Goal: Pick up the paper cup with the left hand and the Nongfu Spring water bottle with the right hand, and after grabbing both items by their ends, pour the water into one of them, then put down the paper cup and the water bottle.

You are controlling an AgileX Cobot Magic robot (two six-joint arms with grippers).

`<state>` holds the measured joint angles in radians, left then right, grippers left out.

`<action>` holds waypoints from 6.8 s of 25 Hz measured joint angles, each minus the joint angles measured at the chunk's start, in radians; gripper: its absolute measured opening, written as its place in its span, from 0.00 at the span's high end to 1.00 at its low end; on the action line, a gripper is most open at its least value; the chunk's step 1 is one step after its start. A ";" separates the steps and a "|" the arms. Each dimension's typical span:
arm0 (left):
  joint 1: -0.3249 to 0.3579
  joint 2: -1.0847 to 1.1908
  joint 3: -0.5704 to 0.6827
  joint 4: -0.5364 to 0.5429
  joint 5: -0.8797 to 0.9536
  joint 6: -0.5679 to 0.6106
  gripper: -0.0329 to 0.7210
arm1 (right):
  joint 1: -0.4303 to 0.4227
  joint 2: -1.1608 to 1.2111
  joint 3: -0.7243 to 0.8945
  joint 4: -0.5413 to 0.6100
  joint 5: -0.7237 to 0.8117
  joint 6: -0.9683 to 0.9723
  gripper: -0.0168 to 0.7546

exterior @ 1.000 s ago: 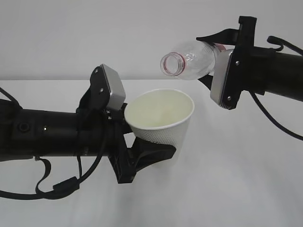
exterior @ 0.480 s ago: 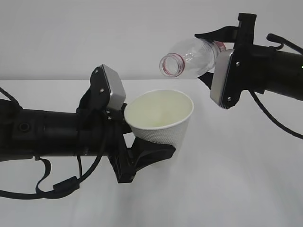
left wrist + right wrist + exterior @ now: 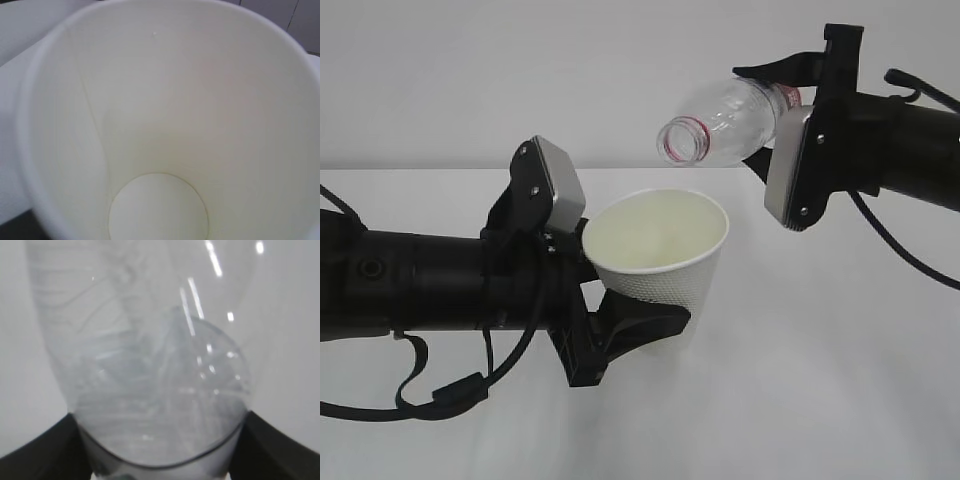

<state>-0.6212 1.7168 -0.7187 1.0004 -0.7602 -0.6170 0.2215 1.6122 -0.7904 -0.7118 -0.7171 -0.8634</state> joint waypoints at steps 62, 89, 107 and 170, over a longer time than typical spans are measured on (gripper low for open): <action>0.000 0.000 0.000 -0.002 0.002 0.015 0.29 | 0.000 0.000 0.000 0.053 -0.032 -0.210 0.30; 0.000 0.000 0.000 -0.002 0.007 0.015 0.29 | 0.000 0.000 0.000 0.056 -0.049 -0.225 0.30; 0.000 0.000 0.000 -0.002 0.011 0.015 0.29 | 0.000 0.000 0.000 0.058 -0.076 -0.226 0.30; 0.000 0.002 0.000 0.004 0.009 0.015 0.29 | 0.000 0.000 0.000 0.058 -0.077 -0.250 0.30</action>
<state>-0.6212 1.7190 -0.7187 1.0046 -0.7515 -0.6018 0.2215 1.6122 -0.7904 -0.6541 -0.7941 -1.1139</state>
